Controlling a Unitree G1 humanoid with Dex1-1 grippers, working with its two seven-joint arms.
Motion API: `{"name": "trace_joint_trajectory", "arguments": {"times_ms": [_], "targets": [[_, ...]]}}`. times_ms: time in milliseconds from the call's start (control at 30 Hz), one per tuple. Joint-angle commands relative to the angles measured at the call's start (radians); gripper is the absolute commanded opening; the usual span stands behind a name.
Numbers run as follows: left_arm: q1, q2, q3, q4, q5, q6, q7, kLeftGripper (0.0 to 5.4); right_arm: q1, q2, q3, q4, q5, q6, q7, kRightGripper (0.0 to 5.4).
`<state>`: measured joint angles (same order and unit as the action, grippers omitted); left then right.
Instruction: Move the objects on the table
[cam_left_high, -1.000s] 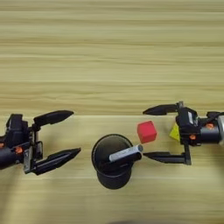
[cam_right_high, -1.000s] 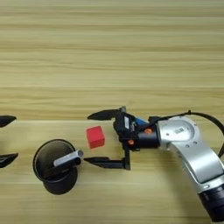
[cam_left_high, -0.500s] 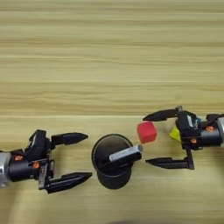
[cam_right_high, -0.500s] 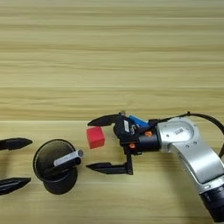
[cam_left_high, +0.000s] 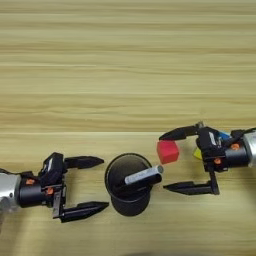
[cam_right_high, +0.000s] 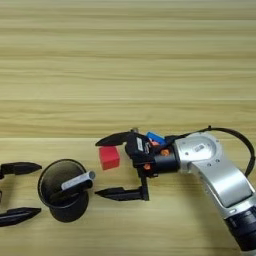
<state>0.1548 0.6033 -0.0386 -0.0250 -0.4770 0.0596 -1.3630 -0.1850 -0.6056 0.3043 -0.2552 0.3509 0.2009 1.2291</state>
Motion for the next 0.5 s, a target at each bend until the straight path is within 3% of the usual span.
{"name": "trace_joint_trajectory", "arguments": {"times_ms": [33, 500], "targets": [[-0.028, -0.003, -0.013, 0.019, 0.017, -0.014, 0.007, 5.4, -0.033, 0.005, 0.014, 0.015, -0.001, 0.017, 0.008, 5.38], [-0.065, -0.037, -0.021, 0.021, 0.002, -0.027, 0.018, 5.4, -0.067, 0.056, 0.096, 0.105, -0.038, 0.015, 0.019, 5.38]]}}
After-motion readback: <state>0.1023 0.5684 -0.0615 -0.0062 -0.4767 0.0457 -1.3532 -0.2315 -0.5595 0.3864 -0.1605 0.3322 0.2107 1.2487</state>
